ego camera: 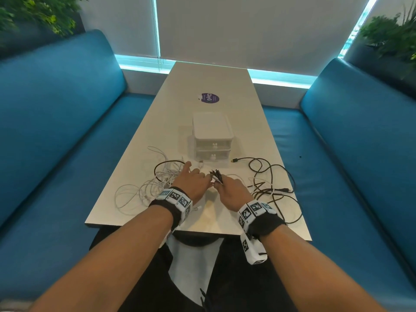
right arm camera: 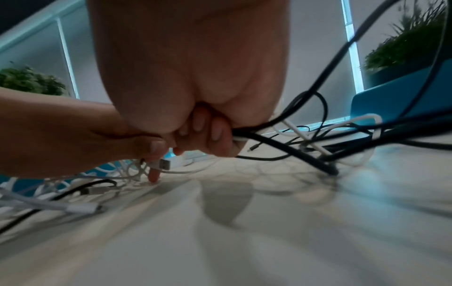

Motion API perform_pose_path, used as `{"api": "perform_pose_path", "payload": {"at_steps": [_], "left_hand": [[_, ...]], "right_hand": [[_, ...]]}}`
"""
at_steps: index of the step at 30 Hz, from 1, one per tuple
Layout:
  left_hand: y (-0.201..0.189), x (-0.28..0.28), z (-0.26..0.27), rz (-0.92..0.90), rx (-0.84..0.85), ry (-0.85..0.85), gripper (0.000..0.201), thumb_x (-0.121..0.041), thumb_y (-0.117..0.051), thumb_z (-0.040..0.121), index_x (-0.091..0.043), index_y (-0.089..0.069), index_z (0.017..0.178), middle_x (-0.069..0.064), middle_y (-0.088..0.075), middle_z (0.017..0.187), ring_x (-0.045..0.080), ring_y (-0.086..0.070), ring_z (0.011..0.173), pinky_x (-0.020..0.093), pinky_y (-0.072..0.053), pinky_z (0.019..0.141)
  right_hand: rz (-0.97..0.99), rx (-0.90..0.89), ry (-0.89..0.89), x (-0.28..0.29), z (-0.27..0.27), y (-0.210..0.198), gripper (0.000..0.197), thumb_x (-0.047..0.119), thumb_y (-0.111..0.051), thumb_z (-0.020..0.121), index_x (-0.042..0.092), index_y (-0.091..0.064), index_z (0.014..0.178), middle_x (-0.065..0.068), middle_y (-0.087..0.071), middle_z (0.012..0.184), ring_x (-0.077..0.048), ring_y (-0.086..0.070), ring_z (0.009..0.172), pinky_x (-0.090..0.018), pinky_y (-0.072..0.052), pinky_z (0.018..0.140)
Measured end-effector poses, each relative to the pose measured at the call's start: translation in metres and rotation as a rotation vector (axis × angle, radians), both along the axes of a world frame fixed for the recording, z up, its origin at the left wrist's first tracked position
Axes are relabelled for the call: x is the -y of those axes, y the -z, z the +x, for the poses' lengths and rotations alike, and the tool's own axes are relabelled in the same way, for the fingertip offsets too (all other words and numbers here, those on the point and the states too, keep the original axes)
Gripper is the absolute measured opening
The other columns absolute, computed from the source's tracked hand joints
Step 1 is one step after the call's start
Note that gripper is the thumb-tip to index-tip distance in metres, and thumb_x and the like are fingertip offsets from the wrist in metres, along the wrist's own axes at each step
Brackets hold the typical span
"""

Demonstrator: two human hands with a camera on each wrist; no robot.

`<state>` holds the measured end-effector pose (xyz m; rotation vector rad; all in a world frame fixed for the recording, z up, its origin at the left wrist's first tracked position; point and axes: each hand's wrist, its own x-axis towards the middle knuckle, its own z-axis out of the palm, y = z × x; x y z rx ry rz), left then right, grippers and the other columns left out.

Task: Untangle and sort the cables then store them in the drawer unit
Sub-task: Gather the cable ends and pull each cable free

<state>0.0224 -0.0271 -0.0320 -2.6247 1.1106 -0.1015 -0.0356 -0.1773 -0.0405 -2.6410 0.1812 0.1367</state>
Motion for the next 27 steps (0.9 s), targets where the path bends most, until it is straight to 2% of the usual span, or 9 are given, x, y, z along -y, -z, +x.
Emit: {"api": "perform_pose_path", "payload": {"at_steps": [3, 8, 12, 14, 17, 20, 22, 24, 27], "left_hand": [[0.004, -0.005, 0.008, -0.042, -0.059, -0.040, 0.026, -0.032, -0.030, 0.107, -0.018, -0.049, 0.118, 0.001, -0.065, 0.114, 0.026, -0.056, 0.113, 0.055, -0.019, 0.113], [0.014, -0.018, 0.019, -0.034, -0.045, -0.020, 0.020, -0.023, -0.039, 0.104, -0.025, -0.045, 0.124, -0.002, -0.062, 0.118, 0.024, -0.054, 0.114, 0.052, -0.022, 0.111], [0.009, -0.021, 0.020, -0.005, -0.002, -0.006, 0.021, -0.030, -0.035, 0.106, -0.029, -0.050, 0.121, -0.002, -0.064, 0.112, 0.026, -0.055, 0.110, 0.051, -0.027, 0.107], [0.006, -0.017, 0.019, 0.021, -0.011, -0.006, 0.021, -0.031, -0.035, 0.106, -0.030, -0.052, 0.119, -0.001, -0.065, 0.108, 0.026, -0.055, 0.108, 0.051, -0.026, 0.105], [0.007, -0.011, 0.017, 0.033, -0.020, -0.011, 0.024, -0.032, -0.035, 0.106, -0.031, -0.056, 0.116, -0.001, -0.066, 0.104, 0.027, -0.054, 0.106, 0.051, -0.023, 0.106], [0.008, -0.007, 0.015, 0.023, -0.011, 0.008, 0.023, -0.031, -0.037, 0.104, -0.032, -0.058, 0.114, -0.001, -0.067, 0.099, 0.027, -0.055, 0.104, 0.052, -0.023, 0.106], [0.008, -0.006, 0.015, 0.006, -0.004, 0.014, 0.021, -0.029, -0.040, 0.102, -0.031, -0.058, 0.113, -0.001, -0.067, 0.096, 0.027, -0.056, 0.101, 0.052, -0.025, 0.105], [0.007, -0.007, 0.015, -0.009, -0.010, 0.011, 0.022, -0.027, -0.041, 0.102, -0.032, -0.058, 0.115, -0.002, -0.067, 0.097, 0.026, -0.057, 0.102, 0.052, -0.027, 0.103], [0.008, -0.009, 0.015, -0.036, -0.016, 0.022, 0.024, -0.031, -0.036, 0.105, -0.031, -0.057, 0.117, -0.003, -0.066, 0.101, 0.025, -0.057, 0.104, 0.050, -0.027, 0.102]], "right_hand": [[-0.047, -0.004, -0.007, 0.010, -0.003, -0.001, 0.029, 0.036, -0.039, 0.104, 0.015, -0.057, 0.114, -0.012, -0.067, 0.103, -0.032, -0.063, 0.094, -0.042, -0.052, 0.079], [-0.143, -0.005, 0.128, 0.043, -0.009, -0.009, 0.028, 0.037, -0.037, 0.103, 0.019, -0.057, 0.112, -0.010, -0.066, 0.097, -0.030, -0.064, 0.087, -0.046, -0.056, 0.080], [-0.223, -0.028, 0.251, 0.064, -0.013, -0.009, 0.028, 0.037, -0.036, 0.103, 0.020, -0.058, 0.110, -0.007, -0.065, 0.096, -0.027, -0.063, 0.085, -0.042, -0.055, 0.080], [-0.206, 0.012, 0.267, 0.062, -0.014, -0.008, 0.029, 0.038, -0.036, 0.104, 0.019, -0.056, 0.113, -0.009, -0.065, 0.098, -0.029, -0.064, 0.087, -0.043, -0.055, 0.080], [-0.143, 0.100, 0.234, 0.047, -0.011, -0.010, 0.032, 0.037, -0.033, 0.105, 0.016, -0.050, 0.121, -0.014, -0.065, 0.098, -0.034, -0.064, 0.087, -0.045, -0.054, 0.077], [-0.111, 0.178, 0.135, 0.027, -0.006, -0.013, 0.034, 0.038, -0.033, 0.105, 0.023, -0.044, 0.133, -0.013, -0.066, 0.092, -0.034, -0.064, 0.081, -0.046, -0.055, 0.073], [-0.094, 0.165, 0.039, 0.013, -0.002, -0.011, 0.030, 0.038, -0.035, 0.104, 0.022, -0.050, 0.125, -0.013, -0.066, 0.091, -0.034, -0.064, 0.080, -0.046, -0.055, 0.071], [-0.074, 0.085, -0.050, 0.003, 0.002, -0.008, 0.028, 0.034, -0.038, 0.104, 0.017, -0.057, 0.115, -0.013, -0.068, 0.097, -0.033, -0.064, 0.086, -0.044, -0.054, 0.075], [-0.040, 0.025, -0.066, -0.001, 0.005, -0.003, 0.028, 0.030, -0.041, 0.104, 0.014, -0.060, 0.116, -0.013, -0.069, 0.104, -0.032, -0.063, 0.095, -0.038, -0.050, 0.078]]}}
